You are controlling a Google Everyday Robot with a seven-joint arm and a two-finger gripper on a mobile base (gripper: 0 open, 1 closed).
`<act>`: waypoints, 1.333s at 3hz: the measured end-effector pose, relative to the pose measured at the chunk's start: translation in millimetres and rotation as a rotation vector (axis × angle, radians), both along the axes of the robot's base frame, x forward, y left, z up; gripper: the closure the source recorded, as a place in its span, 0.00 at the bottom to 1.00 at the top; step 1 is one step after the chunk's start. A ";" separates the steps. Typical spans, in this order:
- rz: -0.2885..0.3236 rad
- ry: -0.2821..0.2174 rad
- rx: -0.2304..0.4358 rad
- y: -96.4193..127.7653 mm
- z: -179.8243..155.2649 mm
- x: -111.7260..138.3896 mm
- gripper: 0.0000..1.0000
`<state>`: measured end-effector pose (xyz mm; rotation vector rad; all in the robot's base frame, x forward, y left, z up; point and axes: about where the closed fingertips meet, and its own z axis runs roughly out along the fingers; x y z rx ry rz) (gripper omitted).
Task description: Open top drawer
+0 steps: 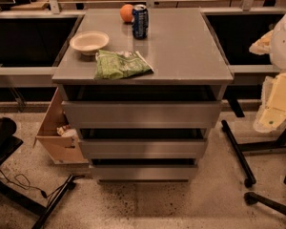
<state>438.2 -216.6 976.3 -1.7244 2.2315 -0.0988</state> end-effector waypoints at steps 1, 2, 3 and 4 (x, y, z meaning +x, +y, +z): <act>0.000 0.000 0.000 0.0 0.0 0.0 0.00; 0.034 -0.011 0.006 9.9 -17.7 17.5 0.00; 0.064 -0.004 -0.023 25.8 -55.4 48.4 0.00; 0.064 0.017 -0.088 32.3 -99.0 77.3 0.00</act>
Offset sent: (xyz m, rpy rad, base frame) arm 0.0486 0.0260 -0.0542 0.0160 -0.0134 0.0957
